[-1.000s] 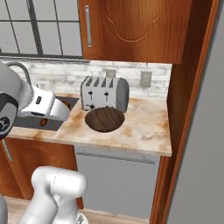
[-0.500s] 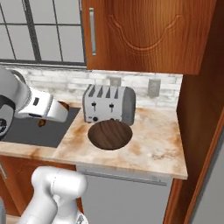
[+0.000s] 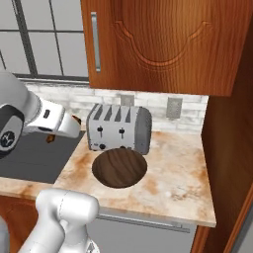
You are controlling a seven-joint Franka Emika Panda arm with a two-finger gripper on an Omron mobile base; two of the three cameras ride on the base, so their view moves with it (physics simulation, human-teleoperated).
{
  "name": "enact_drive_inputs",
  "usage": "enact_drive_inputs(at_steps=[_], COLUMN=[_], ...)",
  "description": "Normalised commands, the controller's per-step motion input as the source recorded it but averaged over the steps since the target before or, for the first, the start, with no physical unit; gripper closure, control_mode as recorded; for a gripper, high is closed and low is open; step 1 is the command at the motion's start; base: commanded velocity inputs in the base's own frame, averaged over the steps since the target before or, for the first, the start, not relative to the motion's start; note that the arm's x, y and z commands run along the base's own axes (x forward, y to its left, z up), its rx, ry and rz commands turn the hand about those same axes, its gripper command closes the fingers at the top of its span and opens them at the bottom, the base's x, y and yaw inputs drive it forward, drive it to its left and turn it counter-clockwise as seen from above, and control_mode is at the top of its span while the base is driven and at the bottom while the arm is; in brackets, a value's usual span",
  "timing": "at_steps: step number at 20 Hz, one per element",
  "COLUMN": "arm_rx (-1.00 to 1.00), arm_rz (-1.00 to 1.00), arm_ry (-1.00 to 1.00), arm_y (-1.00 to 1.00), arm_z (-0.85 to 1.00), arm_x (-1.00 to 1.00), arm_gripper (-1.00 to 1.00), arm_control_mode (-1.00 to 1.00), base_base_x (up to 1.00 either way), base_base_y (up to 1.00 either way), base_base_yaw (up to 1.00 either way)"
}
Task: Take the kiwi, sweet potato, and chicken drumstick from the freezer and place them in the bowl on the counter.
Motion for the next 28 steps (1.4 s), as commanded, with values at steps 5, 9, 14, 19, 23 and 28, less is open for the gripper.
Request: enact_drive_inputs(at_steps=[5, 9, 14, 19, 23, 28], arm_rx=[0.15, 0.08, 0.04, 0.04, 0.03, 0.0], arm_rz=[0.01, 0.0, 0.0, 0.0, 0.0, 0.0], arm_ry=[0.0, 0.0, 0.02, 0.05, 0.07, 0.14], arm_y=[-0.57, -0.2, -0.04, -0.05, -0.22, -0.21], arm_z=[-0.88, -1.0, -0.73, -0.35, -0.27, -0.46], arm_x=[0.21, 0.55, 0.72, 0.81, 0.71, 0.36], arm_gripper=[1.0, 1.0, 1.0, 1.0, 1.0, 1.0], arm_control_mode=[-1.0, -1.0, -1.0, -1.0, -1.0, -1.0], base_base_x=[0.0, 0.0, 0.0, 0.0, 0.0, 0.0], base_base_y=[0.0, 0.0, 0.0, 0.0, 0.0, 0.0], base_base_yaw=[0.0, 0.0, 0.0, 0.0, 0.0, 0.0])
